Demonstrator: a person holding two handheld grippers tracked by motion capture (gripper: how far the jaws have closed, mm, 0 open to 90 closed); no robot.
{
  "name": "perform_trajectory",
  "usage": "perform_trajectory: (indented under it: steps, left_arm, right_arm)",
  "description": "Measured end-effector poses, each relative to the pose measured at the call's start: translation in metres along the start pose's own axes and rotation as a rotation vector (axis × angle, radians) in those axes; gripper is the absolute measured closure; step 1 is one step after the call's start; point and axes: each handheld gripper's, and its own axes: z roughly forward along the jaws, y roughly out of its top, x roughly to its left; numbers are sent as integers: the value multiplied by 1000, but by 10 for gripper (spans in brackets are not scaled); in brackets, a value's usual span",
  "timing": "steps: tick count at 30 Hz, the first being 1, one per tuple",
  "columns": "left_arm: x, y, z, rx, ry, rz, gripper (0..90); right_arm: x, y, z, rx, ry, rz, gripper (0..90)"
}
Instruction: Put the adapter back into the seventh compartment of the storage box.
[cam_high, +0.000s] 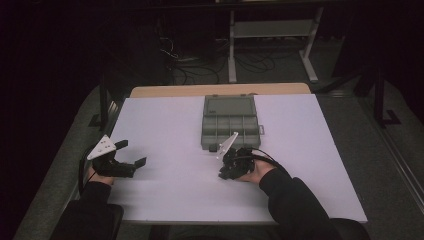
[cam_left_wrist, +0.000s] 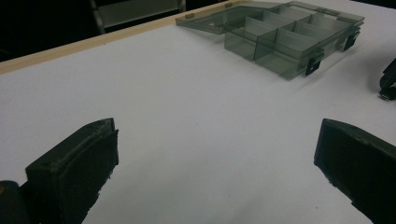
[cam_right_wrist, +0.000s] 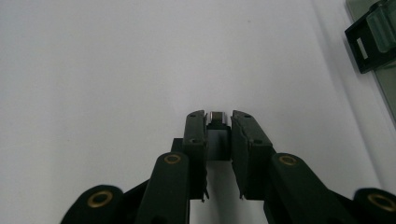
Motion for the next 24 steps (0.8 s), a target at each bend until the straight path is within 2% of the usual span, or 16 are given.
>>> perform_trajectory:
  steps: [7,24]
  left_arm:
    - [0,0,0,3,0,0,0]
    - [0,0,0,2,0,-1,0]
  right_arm:
    - [-2,0,-4,-17,7,14,749]
    - [-8,2,-30,-68,-25,23,748]
